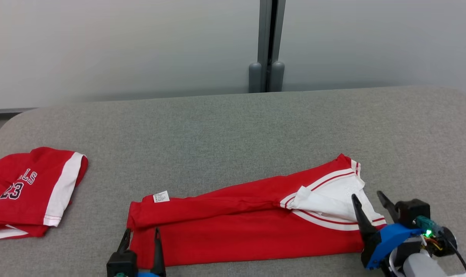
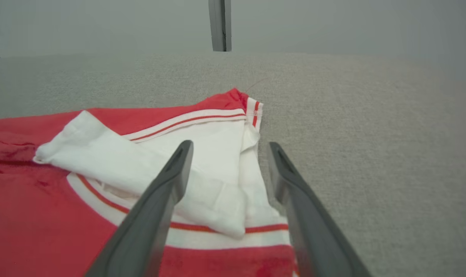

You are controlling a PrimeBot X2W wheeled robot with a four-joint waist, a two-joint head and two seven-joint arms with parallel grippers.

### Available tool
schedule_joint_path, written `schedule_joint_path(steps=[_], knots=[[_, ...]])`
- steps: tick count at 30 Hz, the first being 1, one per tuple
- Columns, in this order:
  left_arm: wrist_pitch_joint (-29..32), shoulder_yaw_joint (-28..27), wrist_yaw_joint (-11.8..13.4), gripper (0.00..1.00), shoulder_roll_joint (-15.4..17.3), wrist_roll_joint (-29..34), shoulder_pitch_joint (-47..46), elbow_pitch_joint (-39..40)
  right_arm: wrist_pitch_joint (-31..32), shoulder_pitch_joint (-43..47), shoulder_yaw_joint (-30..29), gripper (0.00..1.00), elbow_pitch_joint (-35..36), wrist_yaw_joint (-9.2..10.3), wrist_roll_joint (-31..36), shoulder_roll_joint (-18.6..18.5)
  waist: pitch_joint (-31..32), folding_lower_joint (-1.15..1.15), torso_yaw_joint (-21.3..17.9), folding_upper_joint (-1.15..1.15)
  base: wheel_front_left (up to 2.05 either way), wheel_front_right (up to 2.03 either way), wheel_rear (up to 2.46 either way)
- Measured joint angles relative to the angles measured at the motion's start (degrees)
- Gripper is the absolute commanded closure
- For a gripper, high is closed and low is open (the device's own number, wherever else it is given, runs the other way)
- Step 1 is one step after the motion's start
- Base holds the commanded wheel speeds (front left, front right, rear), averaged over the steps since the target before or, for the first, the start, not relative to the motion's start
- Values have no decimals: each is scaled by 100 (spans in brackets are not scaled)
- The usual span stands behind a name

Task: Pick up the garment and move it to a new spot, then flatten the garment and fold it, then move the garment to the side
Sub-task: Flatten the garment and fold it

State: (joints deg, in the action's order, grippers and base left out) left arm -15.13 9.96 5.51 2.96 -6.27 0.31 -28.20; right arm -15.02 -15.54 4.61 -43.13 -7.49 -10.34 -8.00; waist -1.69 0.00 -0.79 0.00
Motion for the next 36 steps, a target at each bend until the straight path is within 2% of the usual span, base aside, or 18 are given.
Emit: schedule_joint_path(steps=[8, 14, 15, 16, 17, 21, 25, 29, 32, 36], knots=[[0, 231, -42, 0, -4, -191, -328, -40, 90, -810, -48, 0, -1065, 0, 86, -171, -485, 1, 224, 0, 0, 0, 0], [0, 315, 53, 0, -5, -275, -432, -33, 141, -1092, -44, 0, -1647, 1, -307, -140, -708, 1, 393, 0, 0, 0, 0], [0, 308, 54, 0, -4, -275, -437, -32, 142, -1109, 46, 23, -1655, 13, -402, -132, -736, 1, 396, 0, 0, 0, 0], [0, 299, 58, 0, -7, -274, -450, -25, 142, -1131, 75, 56, -1669, 12, -561, -133, -764, 1, 391, 0, 0, 0, 0], [0, 283, 59, 0, -4, -274, -469, -21, 142, -1145, 165, 99, -1677, 12, -637, -151, -782, 1, 380, 0, 0, 0, 0], [0, 247, 58, 0, -7, -268, -538, -35, 180, -1178, 428, 100, -1693, 0, -999, -187, -793, 1, 322, 0, 0, 0, 0], [0, 249, 53, 0, -4, -265, -554, -42, 62, -1164, 374, 100, -1751, -37, -1218, -327, -727, 1, 260, 0, 0, 0, 0], [0, 261, 46, 0, -5, -296, -542, -74, 20, -1122, 31, 100, -1726, -5, -1292, -784, -606, 1, 200, 0, 0, 0, 0], [0, 278, 5, 0, -7, -348, -482, -101, 5, -1079, -243, 100, -1298, -2, -1234, -943, -504, 1, 151, 0, 0, 0, 0], [0, 320, 0, 0, -8, -404, -376, -136, 4, -790, -269, 100, -676, 0, -1189, -821, -396, 0, 105, 0, 0, 0, 0]])
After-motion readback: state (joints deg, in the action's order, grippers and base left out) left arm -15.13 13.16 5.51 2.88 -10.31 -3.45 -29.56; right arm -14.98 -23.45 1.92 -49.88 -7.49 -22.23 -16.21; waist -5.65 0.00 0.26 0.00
